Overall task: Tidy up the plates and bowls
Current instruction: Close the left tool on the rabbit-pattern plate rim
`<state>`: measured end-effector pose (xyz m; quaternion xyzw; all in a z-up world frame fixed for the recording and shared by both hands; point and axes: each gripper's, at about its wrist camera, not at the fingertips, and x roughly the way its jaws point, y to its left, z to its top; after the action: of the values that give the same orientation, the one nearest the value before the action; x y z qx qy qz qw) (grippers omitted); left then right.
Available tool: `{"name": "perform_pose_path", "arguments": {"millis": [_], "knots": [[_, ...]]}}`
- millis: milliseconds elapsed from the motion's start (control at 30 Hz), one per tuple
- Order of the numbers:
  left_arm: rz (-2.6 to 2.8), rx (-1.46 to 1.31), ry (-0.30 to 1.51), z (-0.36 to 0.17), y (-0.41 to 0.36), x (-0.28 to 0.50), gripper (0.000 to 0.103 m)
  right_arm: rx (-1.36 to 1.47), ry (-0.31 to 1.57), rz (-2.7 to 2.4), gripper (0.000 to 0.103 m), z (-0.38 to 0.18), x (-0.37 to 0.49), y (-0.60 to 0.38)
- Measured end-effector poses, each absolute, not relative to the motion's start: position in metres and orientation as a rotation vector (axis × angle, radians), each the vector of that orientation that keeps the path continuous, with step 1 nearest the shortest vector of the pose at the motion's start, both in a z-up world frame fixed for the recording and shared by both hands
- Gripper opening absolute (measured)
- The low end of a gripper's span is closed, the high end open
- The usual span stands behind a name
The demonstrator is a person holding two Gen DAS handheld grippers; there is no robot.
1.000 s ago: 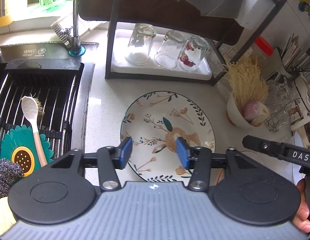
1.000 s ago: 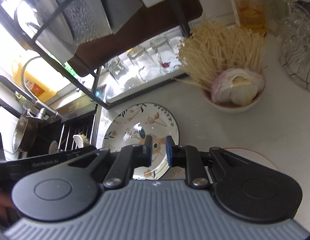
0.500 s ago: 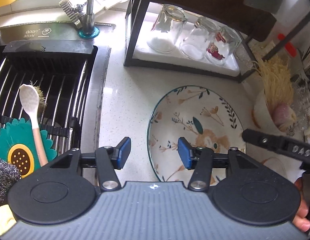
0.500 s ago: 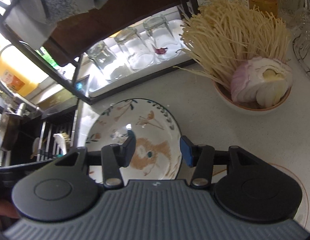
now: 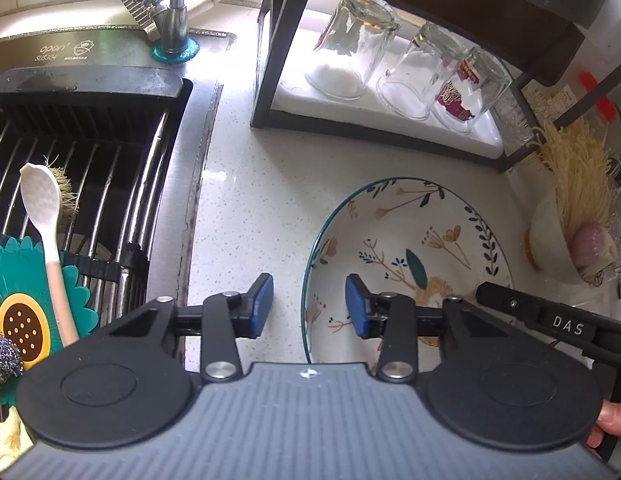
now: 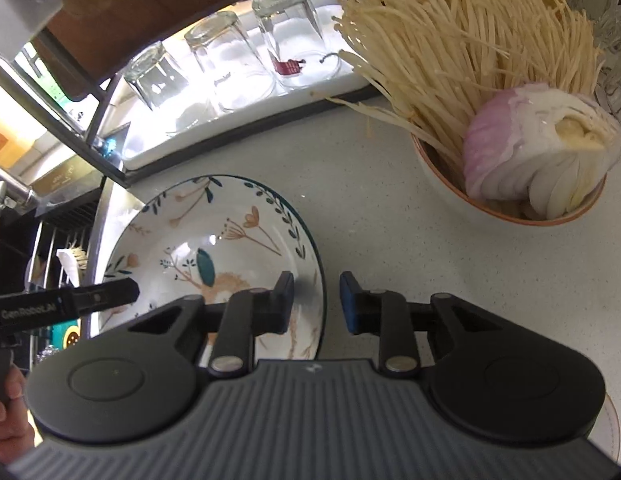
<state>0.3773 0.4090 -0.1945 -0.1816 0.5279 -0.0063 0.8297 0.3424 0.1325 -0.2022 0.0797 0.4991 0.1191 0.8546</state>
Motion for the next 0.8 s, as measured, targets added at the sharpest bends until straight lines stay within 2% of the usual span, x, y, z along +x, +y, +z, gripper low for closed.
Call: {"name": "perform_pose_path", "arguments": {"millis": [267,800], "knots": [[-0.036,-0.385,1.114,-0.197,0.408,0.380,0.022,0.182,1.048,0.277,0.023,-0.205,0.349,0.137],[-0.055,-0.327,1.101,-0.184,0.405,0.375,0.019,0.211,1.066,0.303,0.020,-0.197,0.345,0.135]]}}
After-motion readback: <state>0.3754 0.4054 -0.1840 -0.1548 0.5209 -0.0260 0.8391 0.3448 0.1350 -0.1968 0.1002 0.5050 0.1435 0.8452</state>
